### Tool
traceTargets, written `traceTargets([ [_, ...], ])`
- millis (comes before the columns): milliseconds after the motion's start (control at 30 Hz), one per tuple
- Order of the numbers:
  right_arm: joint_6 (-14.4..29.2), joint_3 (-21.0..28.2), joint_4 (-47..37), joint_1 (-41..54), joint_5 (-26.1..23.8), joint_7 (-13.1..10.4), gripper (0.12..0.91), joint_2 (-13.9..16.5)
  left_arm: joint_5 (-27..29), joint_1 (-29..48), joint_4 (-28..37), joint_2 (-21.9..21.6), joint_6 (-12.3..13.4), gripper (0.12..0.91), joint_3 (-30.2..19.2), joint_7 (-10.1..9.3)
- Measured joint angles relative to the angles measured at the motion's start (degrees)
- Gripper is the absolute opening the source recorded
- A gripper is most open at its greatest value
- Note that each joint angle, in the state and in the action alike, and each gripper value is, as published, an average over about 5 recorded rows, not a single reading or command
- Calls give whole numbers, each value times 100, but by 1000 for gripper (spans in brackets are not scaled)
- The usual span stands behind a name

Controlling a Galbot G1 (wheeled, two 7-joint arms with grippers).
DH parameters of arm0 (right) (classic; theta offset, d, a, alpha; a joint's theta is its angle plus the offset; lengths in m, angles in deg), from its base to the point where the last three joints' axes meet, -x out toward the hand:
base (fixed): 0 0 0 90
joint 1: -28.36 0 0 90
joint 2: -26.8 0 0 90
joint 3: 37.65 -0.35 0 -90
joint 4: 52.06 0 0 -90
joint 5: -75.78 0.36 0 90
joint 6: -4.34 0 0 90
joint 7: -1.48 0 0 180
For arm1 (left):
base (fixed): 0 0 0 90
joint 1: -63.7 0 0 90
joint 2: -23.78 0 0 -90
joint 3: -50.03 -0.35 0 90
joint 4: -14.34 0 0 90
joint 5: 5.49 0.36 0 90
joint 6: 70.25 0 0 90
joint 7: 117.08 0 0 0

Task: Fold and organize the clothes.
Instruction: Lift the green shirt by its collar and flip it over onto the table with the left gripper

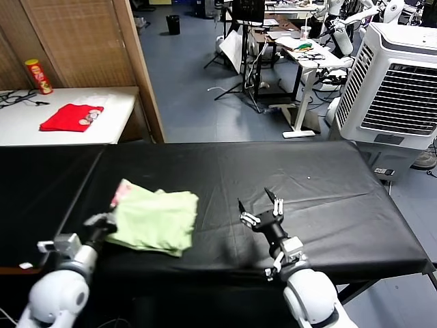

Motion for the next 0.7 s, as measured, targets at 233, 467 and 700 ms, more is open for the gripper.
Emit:
traceTargets([
  [233,-30,6,72,-77,-92,12,798,-139,1186,-139,-321,-796,-265,146,451,-4],
  [467,-31,-69,149,-205,-164,30,798,-155,409,30,-891,-673,-758,146,42,-526],
  [700,-9,-184,172,-385,-196,40,798,-224,-966,384,-1020,-73,-925,146,-920,-924],
])
